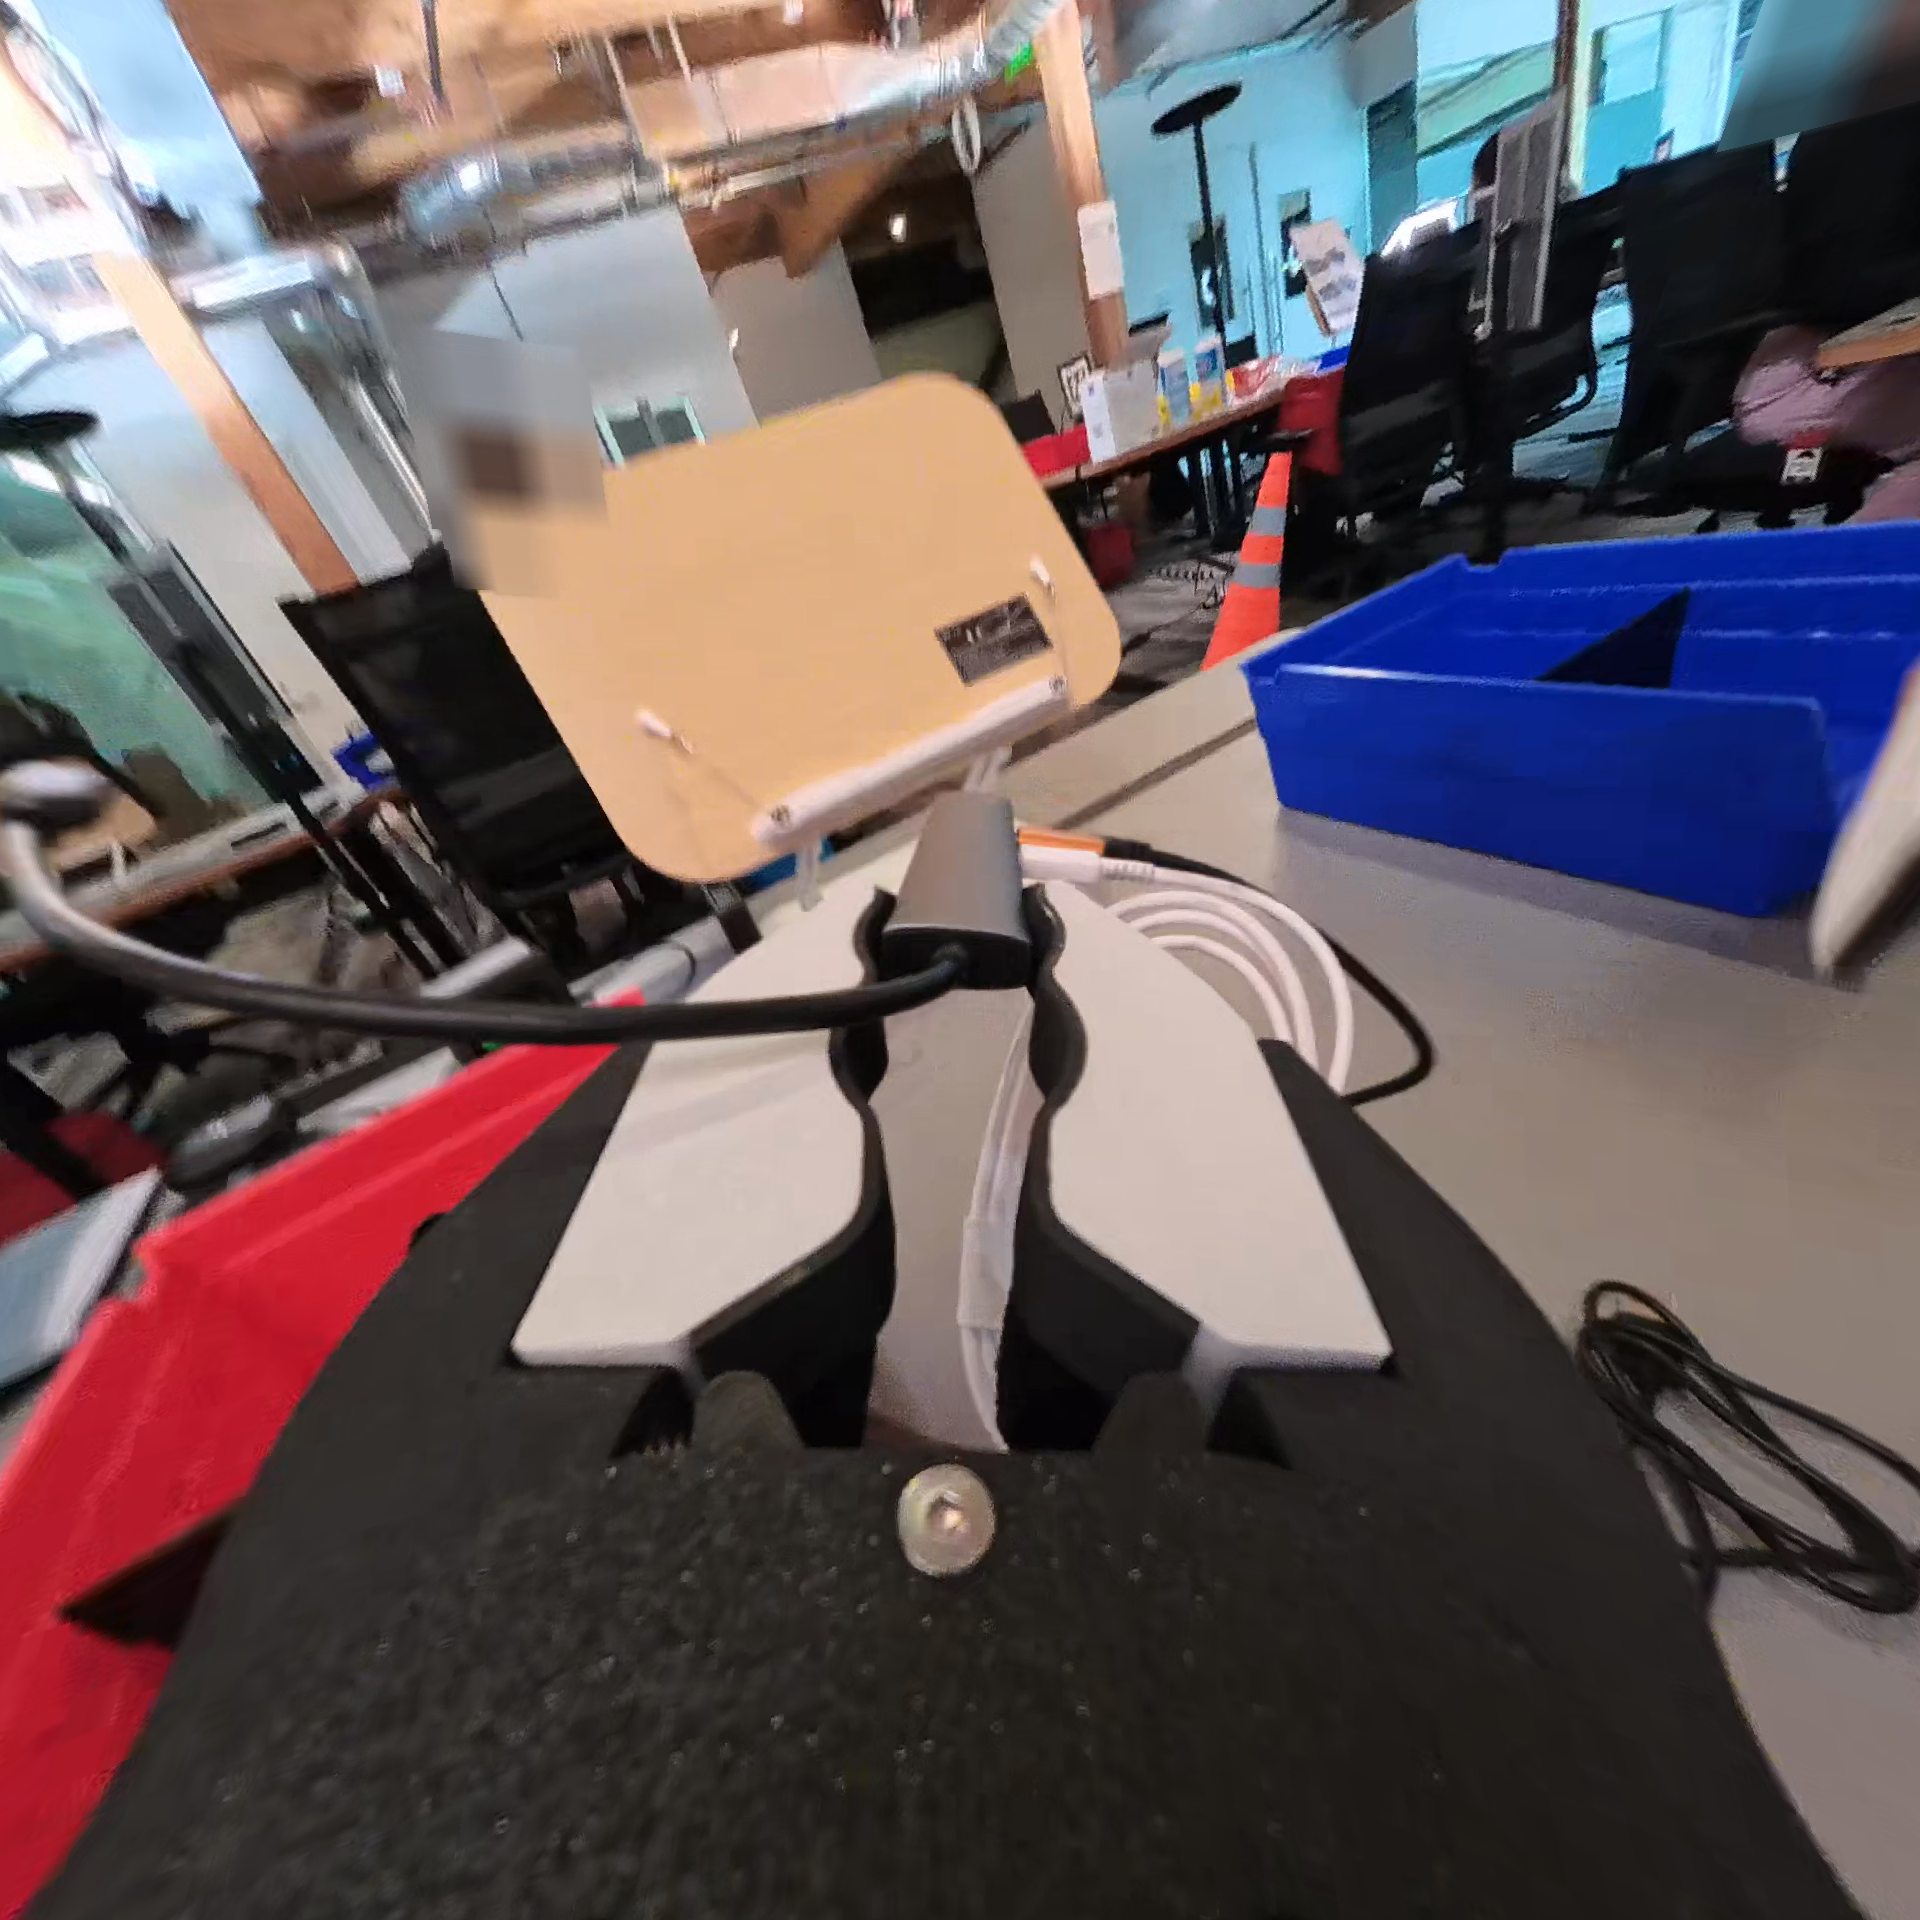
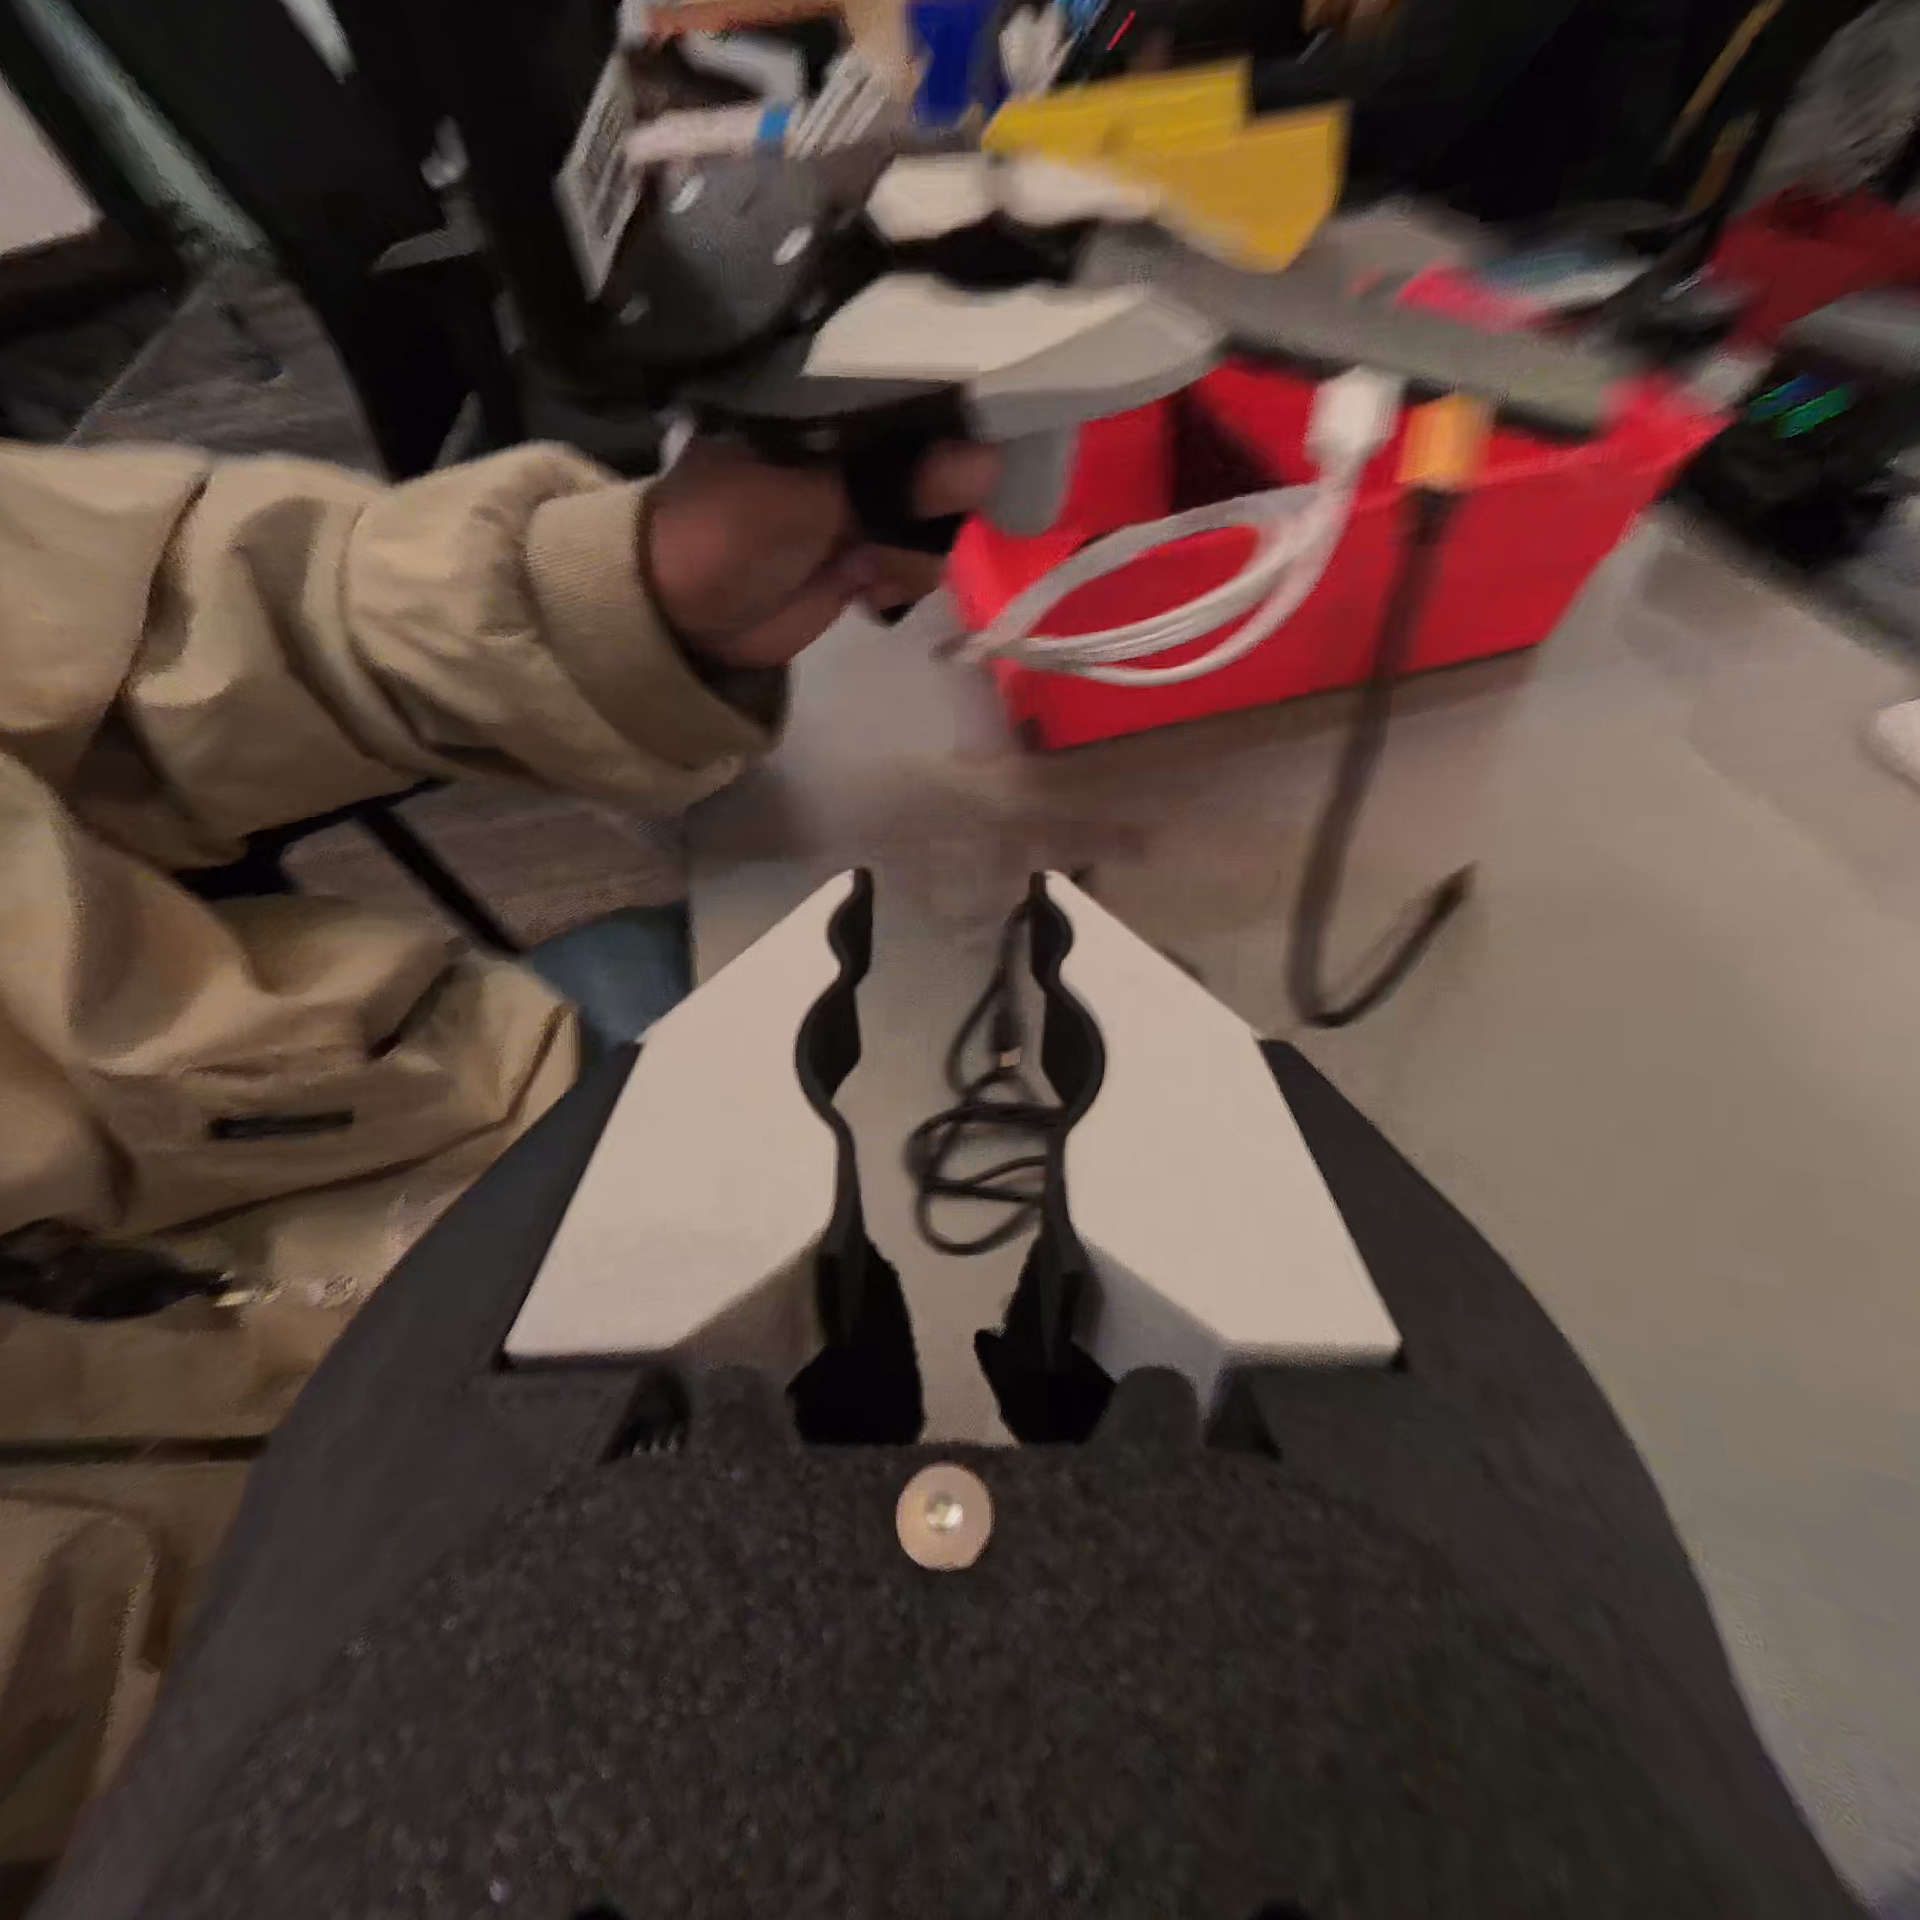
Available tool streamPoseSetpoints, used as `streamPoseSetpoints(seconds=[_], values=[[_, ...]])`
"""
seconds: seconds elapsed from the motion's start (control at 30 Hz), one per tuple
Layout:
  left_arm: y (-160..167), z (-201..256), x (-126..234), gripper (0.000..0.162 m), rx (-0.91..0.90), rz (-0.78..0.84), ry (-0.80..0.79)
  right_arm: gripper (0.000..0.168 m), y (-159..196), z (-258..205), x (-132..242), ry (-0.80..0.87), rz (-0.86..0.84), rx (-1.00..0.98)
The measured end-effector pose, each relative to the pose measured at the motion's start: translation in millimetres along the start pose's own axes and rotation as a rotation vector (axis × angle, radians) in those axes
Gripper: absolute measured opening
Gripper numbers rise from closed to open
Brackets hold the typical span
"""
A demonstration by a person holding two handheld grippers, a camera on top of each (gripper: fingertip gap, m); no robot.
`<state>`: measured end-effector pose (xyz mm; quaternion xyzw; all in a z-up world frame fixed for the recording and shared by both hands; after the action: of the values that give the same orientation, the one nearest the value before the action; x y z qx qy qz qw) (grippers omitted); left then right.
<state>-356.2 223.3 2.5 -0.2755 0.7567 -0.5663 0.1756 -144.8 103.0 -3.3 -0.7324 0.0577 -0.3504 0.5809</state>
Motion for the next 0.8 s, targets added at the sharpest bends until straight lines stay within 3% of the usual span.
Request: streamPoseSetpoints(seconds=[0.07,0.17,0.27,0.37,0.43,0.53,0.67,0.73,0.8], values=[[15.0,6.2,-2.8,0.024,0.029,-0.055,-0.015,0.040,29.8,-5.9,-42.4,-0.076,-0.159,-0.037],[30.7,13.1,3.9,0.024,0.005,-0.094,-0.097,0.040,64.2,1.7,-87.9,-0.020,-0.247,-0.134],[39.6,12.7,12.2,0.024,-0.009,-0.129,-0.147,0.030,66.1,9.2,-103.7,0.185,-0.329,0.003],[46.0,4.5,10.3,0.023,0.011,-0.147,-0.133,0.025,66.3,7.5,-121.9,0.143,-0.412,0.025],[48.5,0.0,10.4,0.023,0.048,-0.164,-0.118,0.012,64.1,5.6,-125.5,0.097,-0.423,0.005],[49.2,-3.2,14.4,0.024,0.049,-0.167,-0.105,0.002,60.0,2.3,-106.6,-0.035,-0.517,0.004],[50.3,-7.7,17.4,0.023,0.036,-0.156,-0.092,0.003,36.4,-2.6,-35.6,-0.194,-0.487,0.061],[53.2,-9.7,16.9,0.023,0.052,-0.167,-0.085,0.003,29.7,5.4,3.3,-0.107,-0.615,0.007],[55.0,-11.0,16.0,0.023,0.076,-0.172,-0.080,0.004,33.6,12.3,36.9,0.085,-0.844,-0.017]])
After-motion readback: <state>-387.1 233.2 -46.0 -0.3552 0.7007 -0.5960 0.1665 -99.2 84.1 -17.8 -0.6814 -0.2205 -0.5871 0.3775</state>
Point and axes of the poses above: each gripper's, where its closed fingertips meet, x back along the fingers, y out of its underside, z = x × y across the jaws, the point moved 10 cm from there along x, back along the fingers, and after that the axes turned 4 degrees about -z, right-handed, at the moved point
